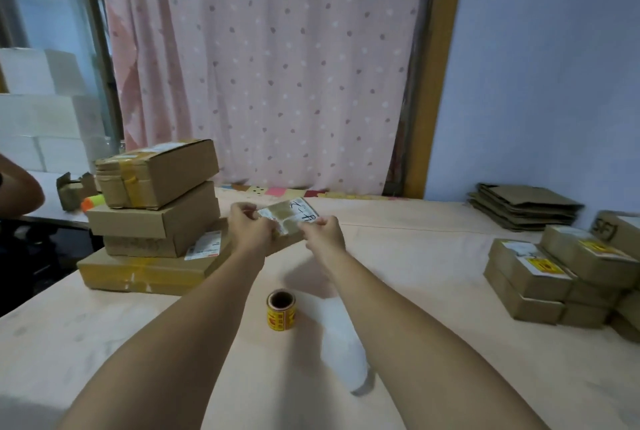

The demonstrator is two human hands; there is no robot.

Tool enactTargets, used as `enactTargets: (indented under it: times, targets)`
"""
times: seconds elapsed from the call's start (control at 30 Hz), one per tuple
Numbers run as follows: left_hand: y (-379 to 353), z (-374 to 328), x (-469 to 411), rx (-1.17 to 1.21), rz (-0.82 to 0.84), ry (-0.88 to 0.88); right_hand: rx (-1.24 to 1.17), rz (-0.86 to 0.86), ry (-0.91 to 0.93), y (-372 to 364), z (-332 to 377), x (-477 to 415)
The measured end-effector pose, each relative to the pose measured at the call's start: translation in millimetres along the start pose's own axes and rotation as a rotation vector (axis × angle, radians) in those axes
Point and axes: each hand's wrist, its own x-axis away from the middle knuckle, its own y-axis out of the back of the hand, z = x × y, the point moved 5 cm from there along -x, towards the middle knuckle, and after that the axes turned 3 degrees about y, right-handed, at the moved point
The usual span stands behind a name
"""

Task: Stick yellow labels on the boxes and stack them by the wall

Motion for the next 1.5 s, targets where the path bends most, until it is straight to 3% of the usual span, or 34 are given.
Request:
enactTargets:
  times: [0.1, 0.2, 0.3, 0.4, 0.47, 0.57, 0.77, 0.97, 1.17, 1.37, 1.5]
  targets:
    - [-16.8, -8.2, 14.2, 0.011, 0.224, 0.052, 0.165, -0.115, 0.152, 51.8, 18.5, 13.3]
    - [-38.9, -24.0, 31.8, -0.053, 0.447, 0.045, 0.319, -0.05, 0.211, 85.2, 22.4, 20.7]
    - [-63.3, -37.9, 56.7, -0.173, 0.669, 0.013, 0.374, 0.144, 0.098, 104.0, 13.2, 26.9]
    - [-80.9, -44.7, 72.9, -0.238, 0.773, -0.006, 0.366, 0.333, -0.009, 120.4, 0.6, 39.4]
    - [-90.4, -45.4, 79.5, -0.264, 0.808, -0.002, 0.335, 0.37, -0.048, 133.0, -8.0, 45.0]
    - [-105.8, -38.9, 82.4, -0.297, 0.77, -0.055, 0.292, 0.321, -0.073, 154.2, -15.6, 48.7]
    - [-114.0, 0.2, 80.1, -0.577, 0.535, -0.165, 0.254, 0.005, -0.171, 201.8, -38.0, 50.0]
    - [-71.7, 37.4, 69.7, -1.126, 0.46, -0.244, 0.365, -0.032, -0.342, 224.6, -84.6, 56.3]
    - [-35.9, 63.1, 69.2, -1.413, 0.459, -0.229, 0.372, -0.071, -0.422, 217.1, -99.3, 73.0]
    - [-25.5, 70.6, 72.0, -1.431, 0.449, -0.25, 0.773, -0.231, -0.239, 214.3, -74.5, 69.0]
    - [-26.2, 69.2, 68.7, -1.328, 0.448, -0.232, 0.764, -0.203, 0.012, 186.7, -58.6, 60.2]
